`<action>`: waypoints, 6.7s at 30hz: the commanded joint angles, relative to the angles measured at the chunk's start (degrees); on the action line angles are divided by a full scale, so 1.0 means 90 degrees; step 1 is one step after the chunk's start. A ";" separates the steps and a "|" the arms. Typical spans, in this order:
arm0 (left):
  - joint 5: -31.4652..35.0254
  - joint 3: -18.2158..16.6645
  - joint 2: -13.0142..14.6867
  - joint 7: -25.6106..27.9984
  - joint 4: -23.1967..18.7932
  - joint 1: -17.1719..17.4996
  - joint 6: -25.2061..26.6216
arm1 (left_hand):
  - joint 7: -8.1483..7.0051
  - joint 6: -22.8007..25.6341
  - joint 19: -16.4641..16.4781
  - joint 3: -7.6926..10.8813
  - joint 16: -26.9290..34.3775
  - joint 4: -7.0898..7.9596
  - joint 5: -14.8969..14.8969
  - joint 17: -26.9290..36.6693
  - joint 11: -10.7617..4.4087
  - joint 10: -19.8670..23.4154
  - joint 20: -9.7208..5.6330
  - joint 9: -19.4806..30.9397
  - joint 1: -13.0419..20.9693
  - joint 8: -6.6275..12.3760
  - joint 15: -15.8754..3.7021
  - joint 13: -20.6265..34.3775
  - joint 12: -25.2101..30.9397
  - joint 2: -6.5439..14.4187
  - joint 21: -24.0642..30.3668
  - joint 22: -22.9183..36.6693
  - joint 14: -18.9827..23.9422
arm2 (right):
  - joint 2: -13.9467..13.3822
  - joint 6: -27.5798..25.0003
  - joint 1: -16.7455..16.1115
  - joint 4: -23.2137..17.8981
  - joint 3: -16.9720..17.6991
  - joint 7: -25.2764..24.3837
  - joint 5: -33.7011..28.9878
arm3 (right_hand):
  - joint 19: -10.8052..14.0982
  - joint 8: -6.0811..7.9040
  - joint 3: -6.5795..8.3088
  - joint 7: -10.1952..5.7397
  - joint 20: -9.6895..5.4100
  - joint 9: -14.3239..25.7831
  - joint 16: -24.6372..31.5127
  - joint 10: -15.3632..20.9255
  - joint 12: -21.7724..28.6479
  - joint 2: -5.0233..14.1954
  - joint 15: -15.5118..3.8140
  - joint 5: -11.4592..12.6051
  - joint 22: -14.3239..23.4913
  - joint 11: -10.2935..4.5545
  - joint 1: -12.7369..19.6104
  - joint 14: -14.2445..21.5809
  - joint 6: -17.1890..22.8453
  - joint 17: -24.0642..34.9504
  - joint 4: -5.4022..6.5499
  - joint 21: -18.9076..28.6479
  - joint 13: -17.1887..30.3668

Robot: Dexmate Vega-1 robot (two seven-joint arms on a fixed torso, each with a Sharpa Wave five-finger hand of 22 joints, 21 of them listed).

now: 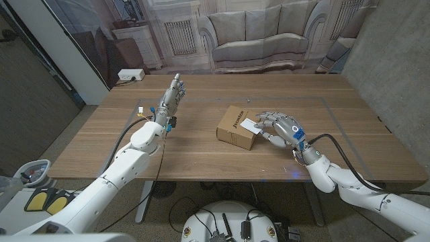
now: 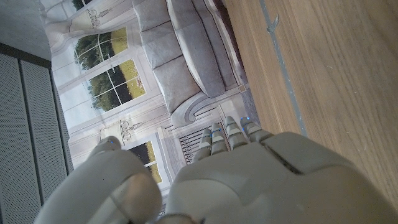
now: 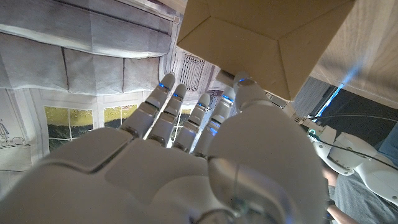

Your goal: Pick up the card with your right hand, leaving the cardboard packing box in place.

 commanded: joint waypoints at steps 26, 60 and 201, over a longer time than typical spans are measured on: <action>0.0108 0.0007 -0.0031 0.0153 -0.0231 0.0094 -0.0028 | -0.0010 0.0017 -0.0064 -0.0075 -0.0001 0.0000 0.0067 0.0035 0.0003 0.0024 0.0017 0.0015 0.0026 -0.0015 0.0000 0.0020 -0.0011 0.0053 0.0019 0.0017 -0.0004 | -0.0085 0.0193 -0.0164 -0.0211 0.0243 -0.0263 0.0023 | 0.0085 0.0338 -0.0093 0.0013 -0.0597 0.0053 0.0068 0.0378 0.0058 0.0110 -0.0863 -0.0029 0.0035 0.0009 -0.0029 0.0219 0.0739 0.0027 0.0043 0.0084 0.0037; -0.0112 -0.0243 0.0208 -0.0129 -0.0162 0.0010 -0.0016 | -0.0006 0.0029 -0.0068 -0.0124 0.0002 -0.0001 0.0069 0.0034 0.0017 0.0028 0.0017 0.0014 0.0043 -0.0011 0.0011 0.0020 -0.0010 0.0073 0.0021 0.0017 0.0004 | 0.0186 0.0180 -0.0136 -0.0495 0.0331 -0.0217 0.0004 | 0.0204 0.0358 -0.0105 0.0015 -0.0639 0.0011 0.0105 0.0599 0.0099 0.0177 -0.0902 -0.0057 0.0038 0.0011 0.0014 0.0382 0.0818 0.0032 0.0031 0.0135 0.0045; -0.0414 -0.0248 0.0165 -0.0752 0.0670 -0.0435 -0.0184 | -0.0016 0.0054 -0.0142 -0.0323 -0.0006 -0.0001 0.0063 0.0033 0.0016 0.0046 0.0047 0.0014 0.0112 -0.0009 0.0016 0.0019 -0.0005 0.0167 0.0012 0.0017 -0.0031 | 0.0106 -0.0405 -0.0345 -0.2707 0.2231 0.1657 0.0624 | 0.0242 0.0367 -0.0144 0.0017 -0.0654 -0.0058 0.0042 0.0721 0.0046 0.0217 -0.0921 -0.0134 0.0045 0.0012 0.0104 0.0445 0.0913 0.0025 -0.0019 0.0158 0.0029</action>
